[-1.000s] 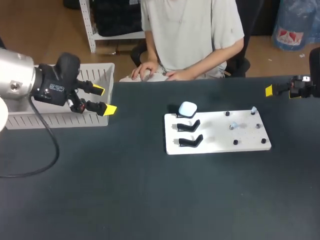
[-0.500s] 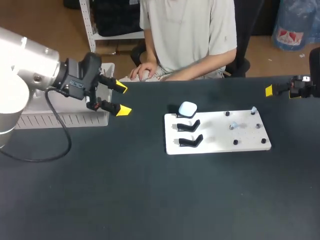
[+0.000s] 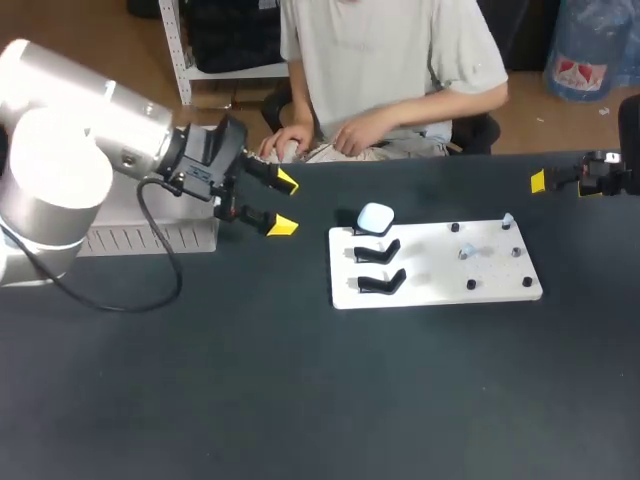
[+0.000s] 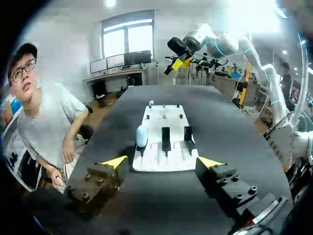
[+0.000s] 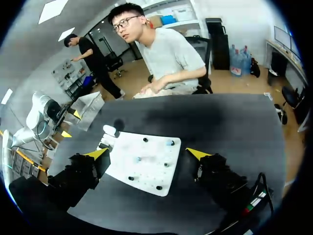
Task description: Pick up each earbud case from the left stands, insert the matching earbuds, close the lid, and place the case in the box.
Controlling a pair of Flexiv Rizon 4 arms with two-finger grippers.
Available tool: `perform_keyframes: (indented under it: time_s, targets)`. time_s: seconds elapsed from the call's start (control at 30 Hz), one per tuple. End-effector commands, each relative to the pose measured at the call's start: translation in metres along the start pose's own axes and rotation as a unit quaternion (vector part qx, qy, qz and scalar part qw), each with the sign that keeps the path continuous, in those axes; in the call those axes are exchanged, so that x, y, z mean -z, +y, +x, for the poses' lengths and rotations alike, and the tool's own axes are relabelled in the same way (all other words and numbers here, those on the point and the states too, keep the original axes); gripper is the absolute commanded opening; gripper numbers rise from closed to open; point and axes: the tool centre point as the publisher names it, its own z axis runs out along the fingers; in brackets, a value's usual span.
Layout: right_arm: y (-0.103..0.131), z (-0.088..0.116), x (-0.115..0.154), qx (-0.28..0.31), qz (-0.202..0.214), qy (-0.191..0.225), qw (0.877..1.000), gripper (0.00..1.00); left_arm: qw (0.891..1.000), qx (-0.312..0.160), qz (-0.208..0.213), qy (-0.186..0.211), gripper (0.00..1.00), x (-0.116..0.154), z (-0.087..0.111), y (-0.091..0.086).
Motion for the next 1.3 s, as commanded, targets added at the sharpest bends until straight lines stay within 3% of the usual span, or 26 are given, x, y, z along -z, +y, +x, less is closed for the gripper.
perform_keyframes:
  time_s: [0.03, 0.37, 0.5, 0.53, 0.7, 0.77, 0.83, 1.0, 1.2, 1.3]
  targets:
    - [0.0, 0.0, 0.0, 0.0, 0.0, 0.0, 1.0, 1.0, 0.999, -0.003, 0.048, -0.005, 0.49, -0.026, 0.001, 0.016]
    - [0.0, 0.0, 0.0, 0.0, 0.0, 0.0, 1.0, 1.0, 0.997, -0.002, 0.07, -0.014, 0.49, -0.057, 0.008, 0.027]
    - [0.0, 0.0, 0.0, 0.0, 0.0, 0.0, 1.0, 1.0, 0.997, 0.008, 0.079, -0.022, 0.59, -0.069, 0.009, 0.03]
    - [0.0, 0.0, 0.0, 0.0, 0.0, 0.0, 1.0, 1.0, 0.996, 0.009, 0.082, -0.024, 0.66, -0.072, 0.008, 0.03]
    - [0.0, 0.0, 0.0, 0.0, 0.0, 0.0, 1.0, 1.0, 0.995, 0.014, 0.09, -0.037, 0.62, -0.083, 0.004, 0.034]
    - [0.0, 0.0, 0.0, 0.0, 0.0, 0.0, 1.0, 1.0, 0.995, 0.014, 0.091, -0.039, 0.65, -0.087, 0.003, 0.035]
    - [0.0, 0.0, 0.0, 0.0, 0.0, 0.0, 1.0, 1.0, 0.995, 0.014, 0.091, -0.044, 0.55, -0.092, 0.002, 0.037]
    - [0.0, 0.0, 0.0, 0.0, 0.0, 0.0, 1.0, 1.0, 0.994, 0.018, 0.092, -0.052, 0.53, -0.1, 0.001, 0.04]
    - [0.0, 0.0, 0.0, 0.0, 0.0, 0.0, 1.0, 1.0, 0.994, 0.018, 0.094, -0.056, 0.53, -0.105, 0.002, 0.043]
    - [0.0, 0.0, 0.0, 0.0, 0.0, 0.0, 1.0, 1.0, 0.994, 0.018, 0.094, -0.057, 0.62, -0.109, 0.002, 0.045]
